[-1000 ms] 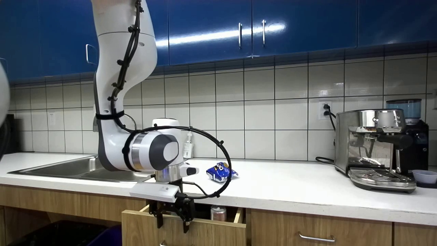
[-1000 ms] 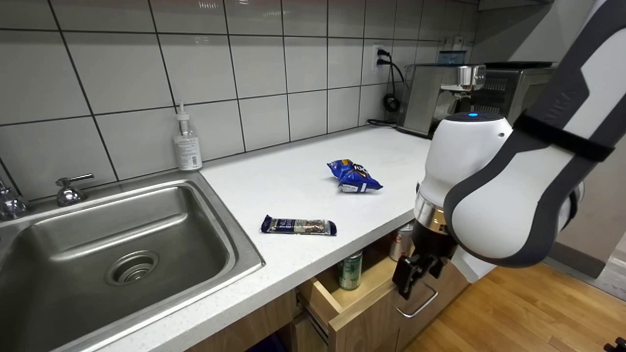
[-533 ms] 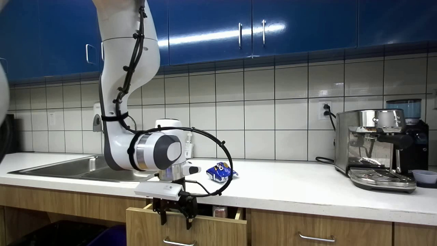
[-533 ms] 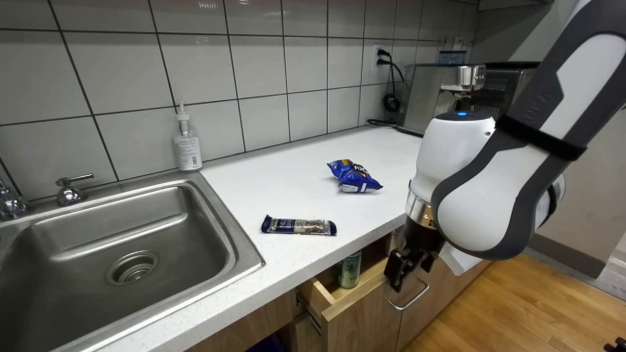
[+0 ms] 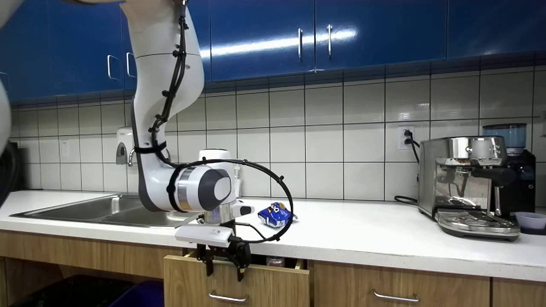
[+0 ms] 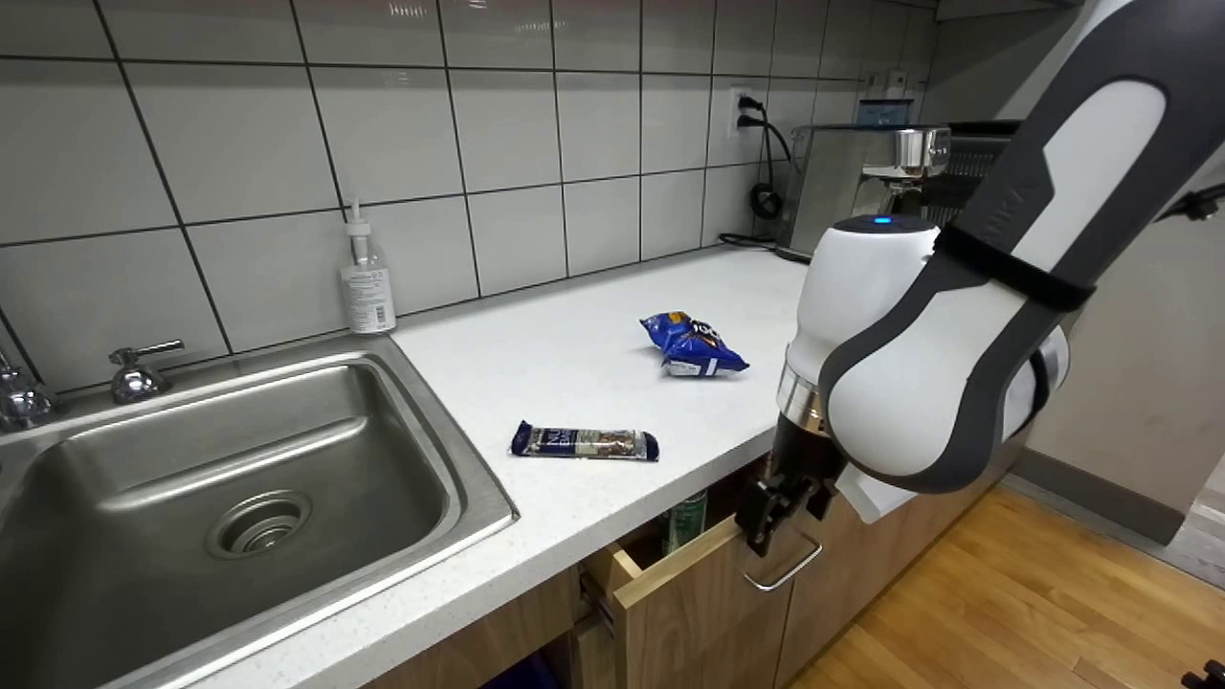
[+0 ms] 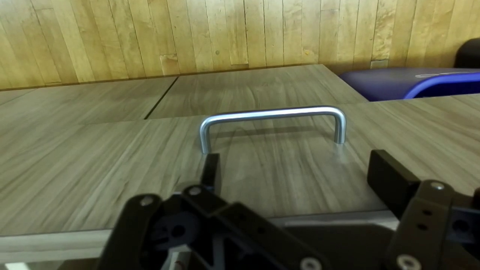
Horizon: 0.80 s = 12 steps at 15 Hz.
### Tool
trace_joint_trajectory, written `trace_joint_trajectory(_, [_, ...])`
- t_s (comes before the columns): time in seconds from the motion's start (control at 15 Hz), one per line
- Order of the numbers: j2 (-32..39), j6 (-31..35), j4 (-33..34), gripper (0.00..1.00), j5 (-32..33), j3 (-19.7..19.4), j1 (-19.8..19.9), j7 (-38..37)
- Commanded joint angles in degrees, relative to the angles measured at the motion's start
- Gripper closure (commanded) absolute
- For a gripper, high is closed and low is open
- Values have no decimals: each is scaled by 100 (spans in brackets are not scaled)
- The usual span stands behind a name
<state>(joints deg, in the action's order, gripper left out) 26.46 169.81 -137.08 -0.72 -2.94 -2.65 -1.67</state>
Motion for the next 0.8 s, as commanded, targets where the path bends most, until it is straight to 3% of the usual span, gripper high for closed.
trace_joint_trajectory(0.0, [157,-80,466,0,10,3,206,42])
trace_joint_trajectory(0.73, [39,-88,330,0,-52,134,321,77])
